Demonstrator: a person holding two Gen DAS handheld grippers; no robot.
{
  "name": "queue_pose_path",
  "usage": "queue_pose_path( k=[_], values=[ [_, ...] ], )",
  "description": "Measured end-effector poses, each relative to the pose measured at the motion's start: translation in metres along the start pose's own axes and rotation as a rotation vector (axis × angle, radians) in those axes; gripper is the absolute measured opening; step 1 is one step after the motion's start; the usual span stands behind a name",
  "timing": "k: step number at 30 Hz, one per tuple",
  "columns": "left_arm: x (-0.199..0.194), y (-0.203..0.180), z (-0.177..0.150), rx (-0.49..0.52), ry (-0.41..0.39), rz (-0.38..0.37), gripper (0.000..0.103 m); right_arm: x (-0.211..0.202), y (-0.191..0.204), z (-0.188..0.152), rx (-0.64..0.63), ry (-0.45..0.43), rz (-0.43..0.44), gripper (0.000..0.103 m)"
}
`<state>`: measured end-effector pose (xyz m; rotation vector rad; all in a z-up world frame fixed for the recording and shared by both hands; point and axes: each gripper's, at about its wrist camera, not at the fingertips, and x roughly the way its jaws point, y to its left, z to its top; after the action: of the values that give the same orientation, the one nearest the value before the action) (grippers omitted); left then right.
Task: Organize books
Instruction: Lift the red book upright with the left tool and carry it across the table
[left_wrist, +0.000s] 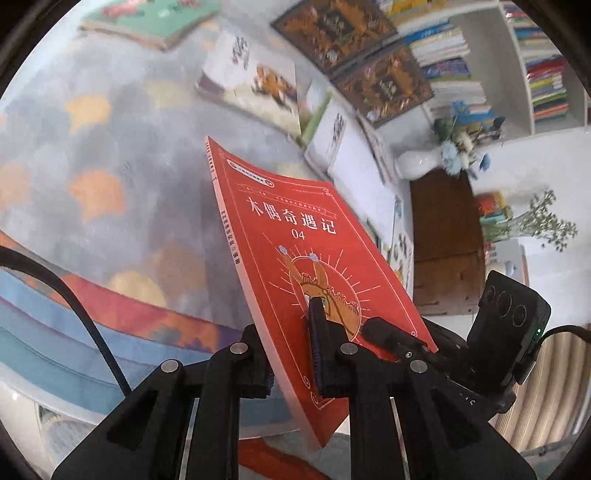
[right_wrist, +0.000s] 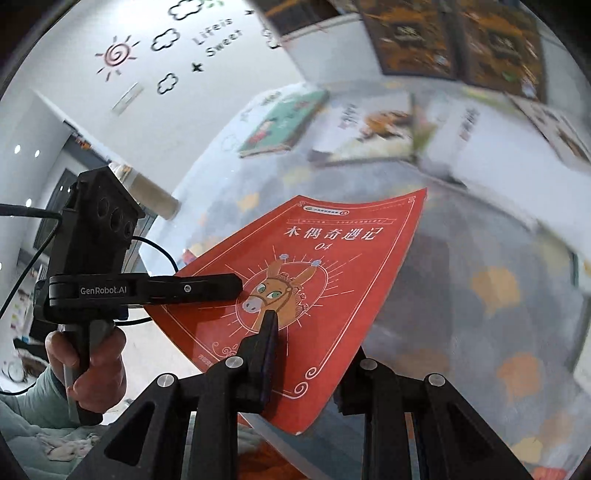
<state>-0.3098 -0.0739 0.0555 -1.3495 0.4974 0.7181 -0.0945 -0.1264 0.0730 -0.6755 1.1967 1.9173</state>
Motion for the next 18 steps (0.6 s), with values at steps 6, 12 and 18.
queue_pose_path(
  k=[6, 12, 18],
  values=[
    [-0.043, 0.024, 0.038, -0.001, -0.094, -0.025, 0.013, 0.024, 0.042, 0.055, -0.047, -0.042, 0.031, 0.025],
    [-0.074, 0.060, 0.101, 0.018, -0.157, -0.026, 0.013, 0.065, 0.082, 0.121, -0.115, -0.075, 0.005, 0.027],
    [-0.090, 0.091, 0.172, 0.056, -0.188, -0.019, 0.013, 0.106, 0.104, 0.181, -0.121, -0.093, -0.027, 0.027]
  ],
)
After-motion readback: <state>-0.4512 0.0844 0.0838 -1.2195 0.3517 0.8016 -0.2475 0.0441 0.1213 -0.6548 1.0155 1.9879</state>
